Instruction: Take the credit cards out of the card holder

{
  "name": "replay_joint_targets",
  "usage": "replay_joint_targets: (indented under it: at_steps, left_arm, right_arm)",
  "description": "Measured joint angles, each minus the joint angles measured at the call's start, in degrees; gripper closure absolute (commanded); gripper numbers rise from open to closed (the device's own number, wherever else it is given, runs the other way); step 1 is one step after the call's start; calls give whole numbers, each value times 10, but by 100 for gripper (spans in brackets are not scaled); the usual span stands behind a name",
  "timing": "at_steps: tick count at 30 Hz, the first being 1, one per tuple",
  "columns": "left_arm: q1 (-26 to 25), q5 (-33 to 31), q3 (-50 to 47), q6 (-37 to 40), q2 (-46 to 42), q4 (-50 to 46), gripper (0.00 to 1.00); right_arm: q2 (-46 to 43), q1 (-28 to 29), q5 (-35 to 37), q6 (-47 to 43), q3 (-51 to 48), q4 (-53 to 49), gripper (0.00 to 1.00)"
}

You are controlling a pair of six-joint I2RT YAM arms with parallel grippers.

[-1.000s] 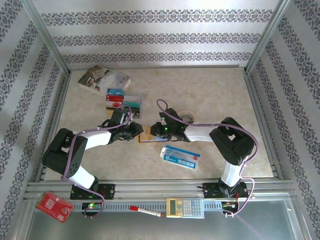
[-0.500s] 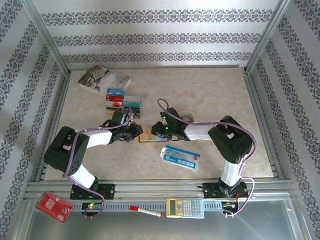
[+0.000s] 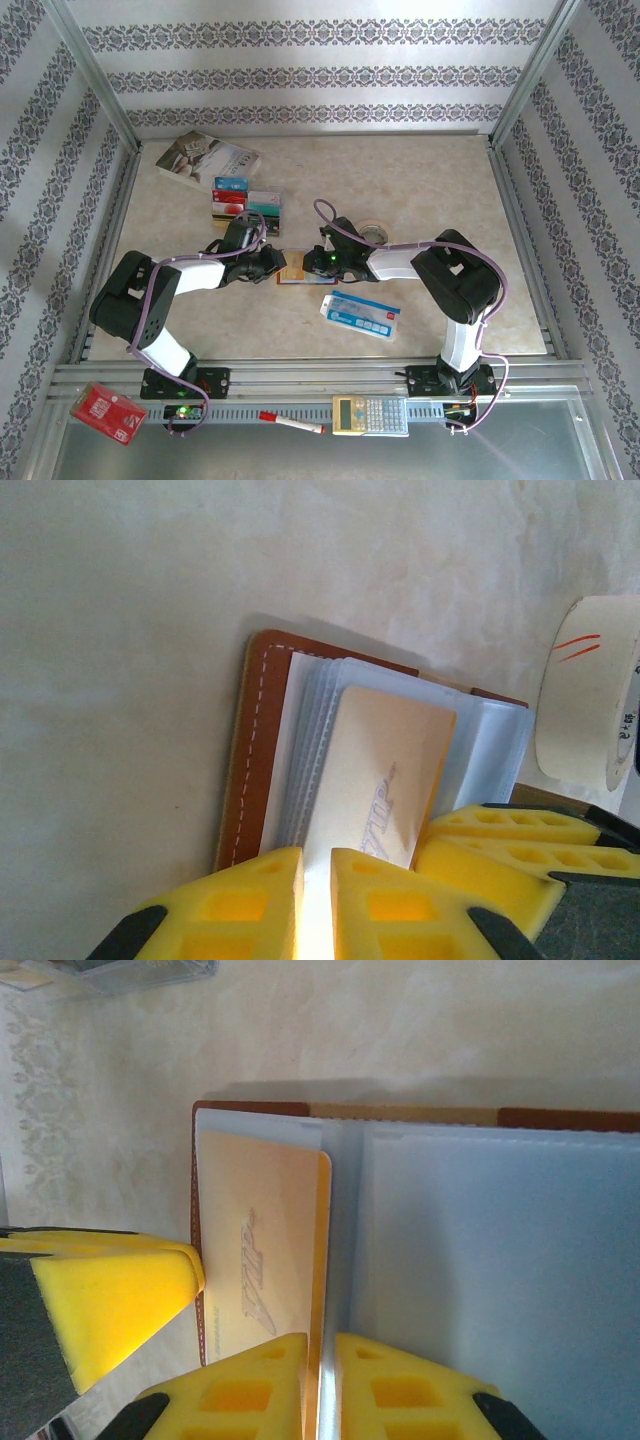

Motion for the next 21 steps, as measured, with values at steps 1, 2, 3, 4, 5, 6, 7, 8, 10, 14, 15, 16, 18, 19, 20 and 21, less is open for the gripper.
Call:
replay_joint_targets:
  at_steps: [1, 2, 3, 4, 5, 6, 7, 8, 10, 14, 15, 16, 18, 19, 20, 21]
  left_arm:
    - [0, 0, 0, 0, 0, 0, 83]
    - [0, 0, 0, 0, 0, 0, 84]
    - [0, 0, 0, 0, 0, 0, 83]
    - [0, 0, 0, 0, 0, 0, 84]
    - [0, 0, 0, 0, 0, 0, 84]
    - [0, 0, 0, 0, 0, 0, 84]
    - [0, 0, 0, 0, 0, 0, 84]
    - [0, 0, 0, 0, 0, 0, 84]
    - [0, 0, 0, 0, 0, 0, 84]
    - [0, 0, 0, 0, 1, 0, 84]
    - [0, 0, 0, 0, 2, 0, 84]
    - [0, 0, 0, 0, 3, 2, 84]
    - [0, 0, 0, 0, 5, 4, 84]
    - [0, 0, 0, 0, 6, 5, 84]
    - [0, 0, 0, 0, 7, 7, 84]
    - [0, 0, 0, 0, 7, 8, 84]
  right_arm:
    - [0, 0, -1, 0, 0, 0, 83]
    - [1, 0, -2, 1, 0, 0, 83]
    - [1, 0, -2, 1, 0, 0, 84]
    - [1, 0, -2, 1, 0, 1, 84]
    - [2, 0, -4, 1, 0, 2, 84]
    - [2, -1, -6, 1, 0, 3, 84]
    - [3, -3, -9, 2, 0, 5, 85]
    - [4, -4, -12, 2, 0, 5, 85]
    - [6, -4, -14, 2, 0, 9, 86]
    - [8, -4, -17, 2, 0, 13, 86]
    - [8, -4, -17, 2, 0, 13, 86]
    - [8, -4, -19, 2, 0, 13, 86]
    - [9, -6, -23, 2, 0, 15, 85]
    - [10, -7, -25, 2, 0, 17, 85]
    - [10, -8, -26, 4, 0, 18, 85]
    - [10, -7, -26, 4, 0, 19, 85]
